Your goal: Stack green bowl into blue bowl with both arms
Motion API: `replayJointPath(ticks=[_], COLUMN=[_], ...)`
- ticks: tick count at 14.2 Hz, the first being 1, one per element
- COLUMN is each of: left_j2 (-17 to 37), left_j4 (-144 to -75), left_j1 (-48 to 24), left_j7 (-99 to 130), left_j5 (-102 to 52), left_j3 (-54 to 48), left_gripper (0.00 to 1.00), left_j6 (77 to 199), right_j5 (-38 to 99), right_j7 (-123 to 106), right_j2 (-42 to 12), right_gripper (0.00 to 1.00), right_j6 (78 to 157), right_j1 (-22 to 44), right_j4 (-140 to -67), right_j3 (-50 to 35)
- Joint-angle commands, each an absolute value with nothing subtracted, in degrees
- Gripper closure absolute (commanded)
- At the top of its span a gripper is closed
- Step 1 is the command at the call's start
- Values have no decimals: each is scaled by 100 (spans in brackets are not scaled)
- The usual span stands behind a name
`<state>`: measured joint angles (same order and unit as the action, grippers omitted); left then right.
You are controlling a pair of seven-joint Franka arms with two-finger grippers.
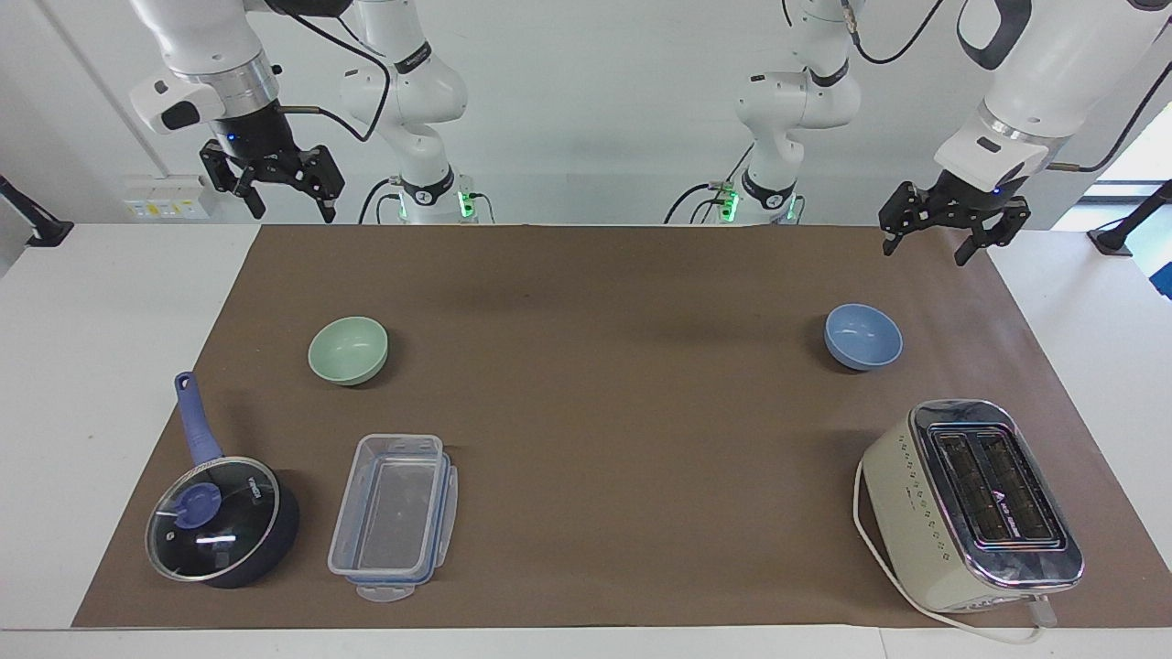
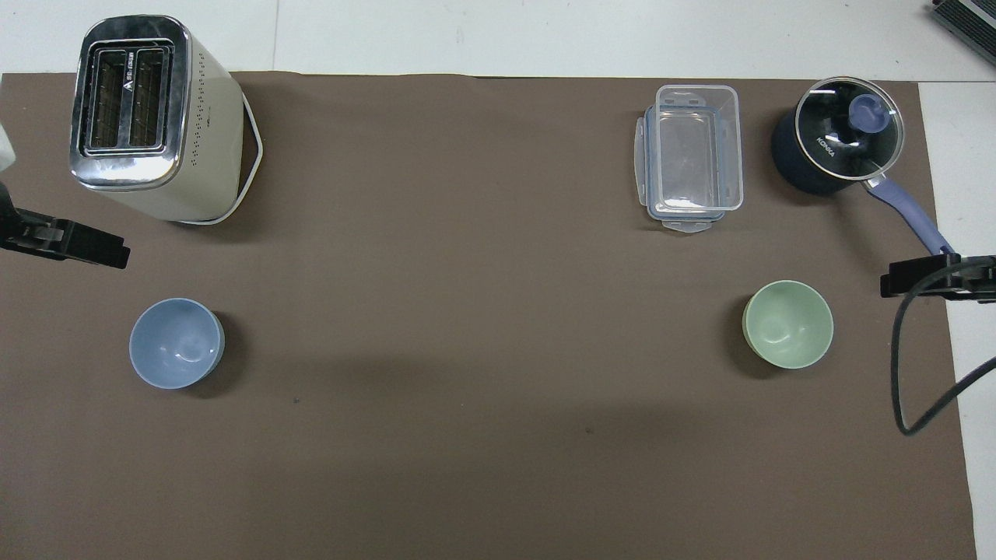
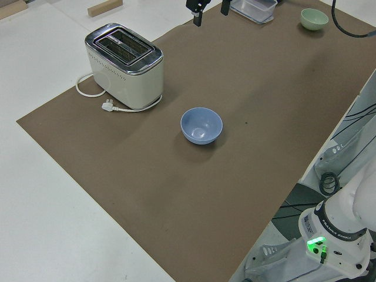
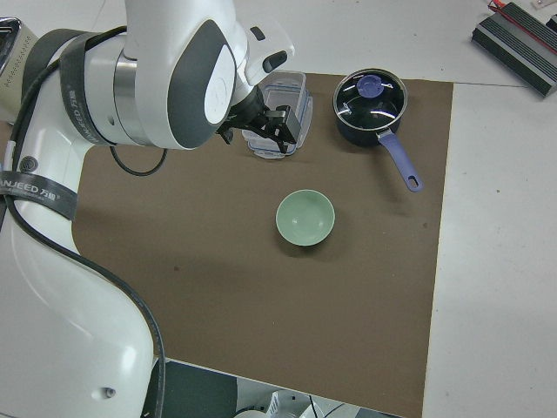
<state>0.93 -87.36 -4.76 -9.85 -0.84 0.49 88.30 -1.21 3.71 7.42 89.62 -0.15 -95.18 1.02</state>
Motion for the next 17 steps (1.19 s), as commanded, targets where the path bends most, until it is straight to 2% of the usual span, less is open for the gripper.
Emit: replayJointPath(ticks=[1, 17], left_j2=[35, 35], left_j4=[-8815, -8824], left_j1=[-536, -466], left_j7=[-1037, -1063], left_j5=[-149, -167], left_j3=[105, 105], left_gripper=[0, 0], left_j6=[8868, 8895], right_j5=[-18, -18], right_j7=[325, 325], right_j2=[765, 765], right_gripper=[0, 0], right_j6=[8859, 8859], right_j1=[-70, -70], right_j4=[-9475, -9475], right_j3=[88, 88])
